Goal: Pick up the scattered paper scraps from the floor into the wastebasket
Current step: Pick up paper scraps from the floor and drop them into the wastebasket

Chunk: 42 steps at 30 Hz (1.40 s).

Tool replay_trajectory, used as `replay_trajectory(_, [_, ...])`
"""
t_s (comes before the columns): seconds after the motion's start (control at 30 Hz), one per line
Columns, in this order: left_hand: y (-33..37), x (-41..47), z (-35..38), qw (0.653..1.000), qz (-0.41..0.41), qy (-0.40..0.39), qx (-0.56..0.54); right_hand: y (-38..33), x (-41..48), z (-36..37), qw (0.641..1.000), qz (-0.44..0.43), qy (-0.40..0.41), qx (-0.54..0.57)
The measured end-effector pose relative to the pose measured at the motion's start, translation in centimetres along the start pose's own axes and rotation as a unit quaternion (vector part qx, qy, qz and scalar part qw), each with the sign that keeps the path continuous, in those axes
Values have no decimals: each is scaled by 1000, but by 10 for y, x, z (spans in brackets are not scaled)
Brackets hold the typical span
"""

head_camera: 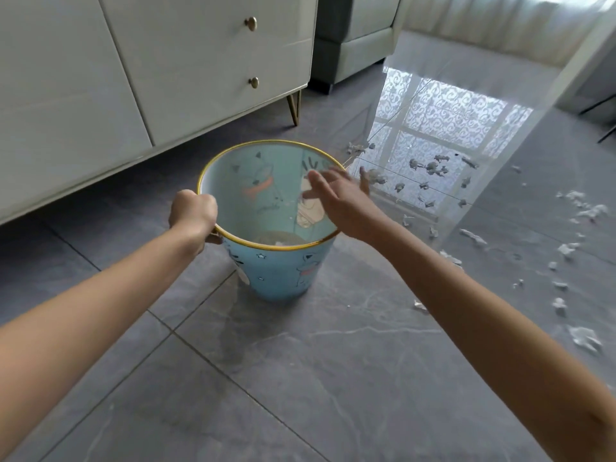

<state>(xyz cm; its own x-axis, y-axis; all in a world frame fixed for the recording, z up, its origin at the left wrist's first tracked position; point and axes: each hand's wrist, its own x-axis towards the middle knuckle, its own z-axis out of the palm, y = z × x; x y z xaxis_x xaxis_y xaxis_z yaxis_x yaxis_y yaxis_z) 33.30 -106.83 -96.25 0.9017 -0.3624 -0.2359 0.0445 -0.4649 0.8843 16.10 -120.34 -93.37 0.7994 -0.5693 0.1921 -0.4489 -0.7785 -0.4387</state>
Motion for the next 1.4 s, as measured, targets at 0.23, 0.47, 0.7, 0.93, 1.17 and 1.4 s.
replay_trajectory(0.23, [1,-7,-3,1000,-18,1,-21,88,-80,80,930,293,123,184])
replay_trajectory(0.47, [4,-10,4,1000,-9,-7,-13,123,-121,130,942,226,-179,-169])
replay_trajectory(0.7, [0,-3,3,1000,-9,-6,-7,123,-114,137,941,47,-176,-285])
replay_trajectory(0.93, [0,-2,3,1000,-2,-12,6,131,-100,111,983,166,1,-82])
replay_trajectory(1.17, [3,-9,5,1000,8,-17,17,51,-36,2,901,57,383,195])
replay_trajectory(1.4, [5,-30,20,998,-3,-65,-8,34,-27,-27,984,-118,129,-16])
